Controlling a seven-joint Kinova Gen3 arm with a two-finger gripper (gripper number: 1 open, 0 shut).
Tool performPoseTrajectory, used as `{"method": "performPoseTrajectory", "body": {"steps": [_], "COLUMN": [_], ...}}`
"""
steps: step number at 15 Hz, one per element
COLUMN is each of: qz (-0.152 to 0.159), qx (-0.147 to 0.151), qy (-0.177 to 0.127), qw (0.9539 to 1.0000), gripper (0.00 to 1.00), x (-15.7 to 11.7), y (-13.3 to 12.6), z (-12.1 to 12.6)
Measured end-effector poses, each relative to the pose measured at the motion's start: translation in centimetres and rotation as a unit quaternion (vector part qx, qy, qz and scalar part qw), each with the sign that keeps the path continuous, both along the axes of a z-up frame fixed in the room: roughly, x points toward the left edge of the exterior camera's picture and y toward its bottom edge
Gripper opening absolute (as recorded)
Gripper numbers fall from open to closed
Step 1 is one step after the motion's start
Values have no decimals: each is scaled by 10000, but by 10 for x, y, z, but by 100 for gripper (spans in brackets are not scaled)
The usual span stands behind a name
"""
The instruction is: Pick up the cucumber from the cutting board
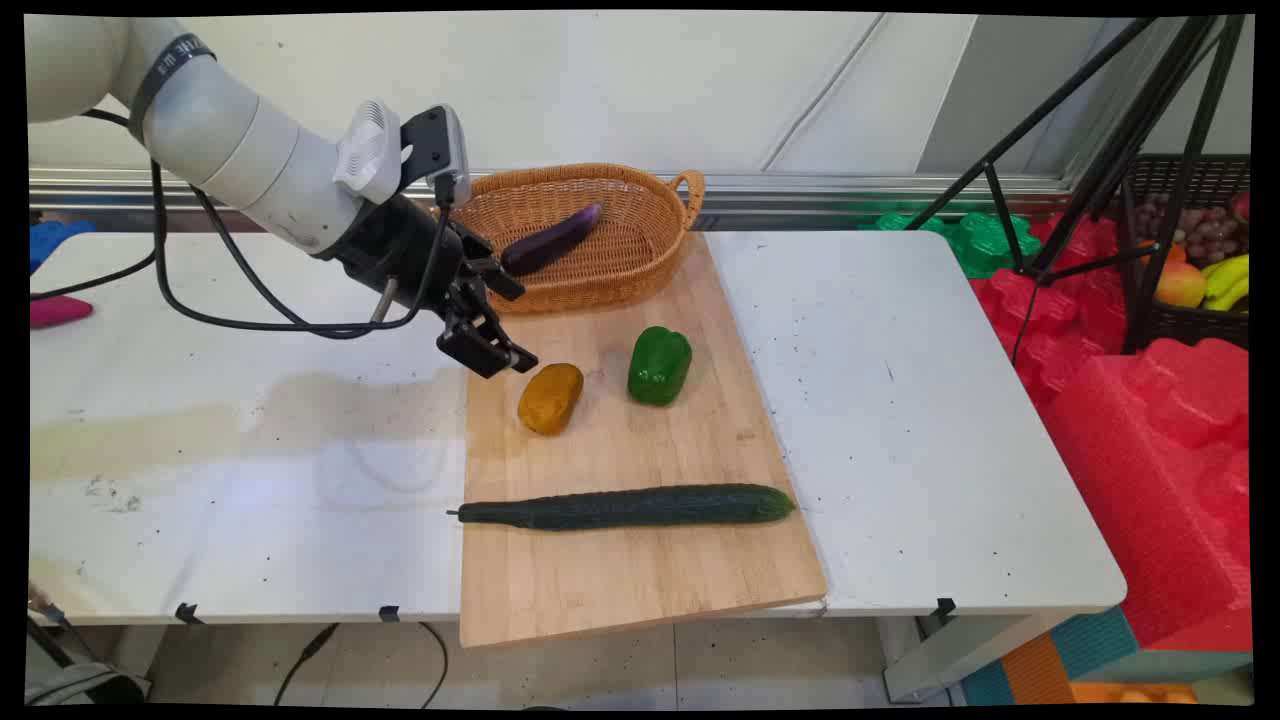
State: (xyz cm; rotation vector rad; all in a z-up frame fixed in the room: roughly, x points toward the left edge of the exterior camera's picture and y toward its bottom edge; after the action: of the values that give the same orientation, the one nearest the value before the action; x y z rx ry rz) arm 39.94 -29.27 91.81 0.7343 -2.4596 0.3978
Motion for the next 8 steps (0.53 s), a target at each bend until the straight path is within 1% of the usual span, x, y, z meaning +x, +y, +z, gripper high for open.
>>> {"method": "performPoseTrajectory", "body": {"steps": [4,8], "qz": [-158,-386], "qx": [-64,-136], "qy": [4,32], "qw": [9999,9992], "gripper": [100,100], "x": [-6,-22], "y": [4,16], "z": [5,15]}}
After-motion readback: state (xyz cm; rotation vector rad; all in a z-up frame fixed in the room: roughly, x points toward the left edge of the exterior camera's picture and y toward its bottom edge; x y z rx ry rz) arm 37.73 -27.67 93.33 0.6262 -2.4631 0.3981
